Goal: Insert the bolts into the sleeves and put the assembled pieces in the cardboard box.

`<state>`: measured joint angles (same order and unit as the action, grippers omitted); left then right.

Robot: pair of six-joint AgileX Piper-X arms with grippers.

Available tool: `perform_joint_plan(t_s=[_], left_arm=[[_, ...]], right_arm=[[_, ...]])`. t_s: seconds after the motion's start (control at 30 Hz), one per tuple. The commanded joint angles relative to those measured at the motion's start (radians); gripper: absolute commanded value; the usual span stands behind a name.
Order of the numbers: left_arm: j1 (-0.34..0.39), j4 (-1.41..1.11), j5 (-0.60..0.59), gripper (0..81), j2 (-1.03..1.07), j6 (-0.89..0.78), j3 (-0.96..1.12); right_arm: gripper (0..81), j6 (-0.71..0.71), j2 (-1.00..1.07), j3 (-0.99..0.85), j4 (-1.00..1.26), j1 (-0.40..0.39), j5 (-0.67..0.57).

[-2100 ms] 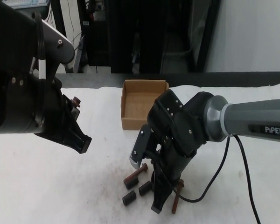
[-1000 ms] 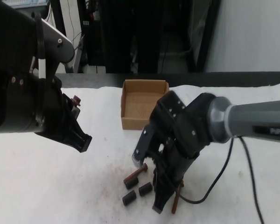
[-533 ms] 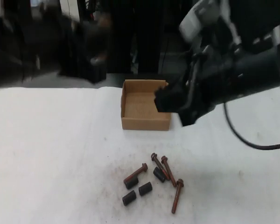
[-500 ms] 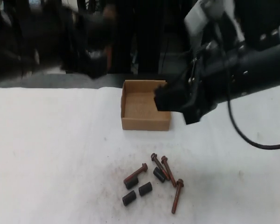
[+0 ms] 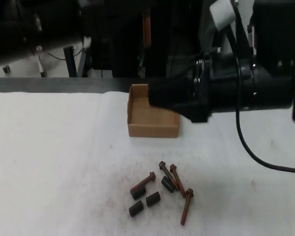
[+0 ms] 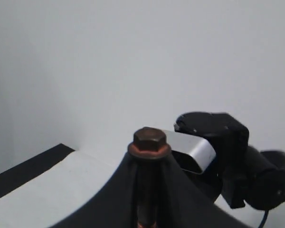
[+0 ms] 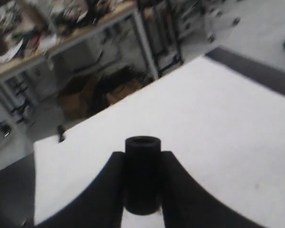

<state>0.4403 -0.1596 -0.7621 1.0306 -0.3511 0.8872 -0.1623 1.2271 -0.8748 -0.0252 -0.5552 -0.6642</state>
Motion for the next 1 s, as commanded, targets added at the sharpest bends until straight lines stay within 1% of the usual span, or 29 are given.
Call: perform_joint_plan(t_s=[0.0,0.07,0.13,0.27,0.33,0.43,0.53,0.67,0.8,0.97], left_arm=[[-0.025,-0.095,0.009,0.3,-0.004,-0.065,0.006],[-0.043,-0.131,0.020,0.3,-0.004,-0.077,0.006],[-0.052,-0.146,0.007,0.3,-0.004,-0.076,0.006],[-0.051,-0.145,-0.109,0.3,0.025,-0.043,0.006],[-0.050,-0.145,-0.150,0.3,0.048,-0.042,0.006],[-0.050,-0.145,-0.183,0.3,0.086,-0.019,0.006],[-0.050,-0.144,-0.225,0.3,0.107,0.035,0.006],[-0.052,-0.144,-0.272,0.3,0.108,0.059,0.006],[-0.052,-0.144,-0.272,0.3,0.108,0.059,0.006],[-0.052,-0.144,-0.277,0.3,0.108,0.052,0.006]], right_arm=[[0.8,-0.151,-0.026,0.106,0.392,0.007,0.158],[0.8,-0.188,-0.025,0.161,0.550,0.007,0.144],[0.8,-0.207,-0.025,0.213,0.663,0.005,0.094],[0.8,-0.212,-0.025,0.269,0.797,-0.005,-0.054],[0.8,-0.212,-0.025,0.278,0.810,-0.023,-0.082],[0.8,-0.212,-0.025,0.278,0.806,-0.061,-0.066],[0.8,-0.212,-0.025,0.278,0.806,-0.083,-0.044],[0.8,-0.212,-0.025,0.278,0.741,-0.082,-0.005],[0.8,-0.212,-0.025,0.278,0.700,-0.082,0.002],[0.8,-0.212,-0.025,0.278,0.702,-0.082,0.016]])
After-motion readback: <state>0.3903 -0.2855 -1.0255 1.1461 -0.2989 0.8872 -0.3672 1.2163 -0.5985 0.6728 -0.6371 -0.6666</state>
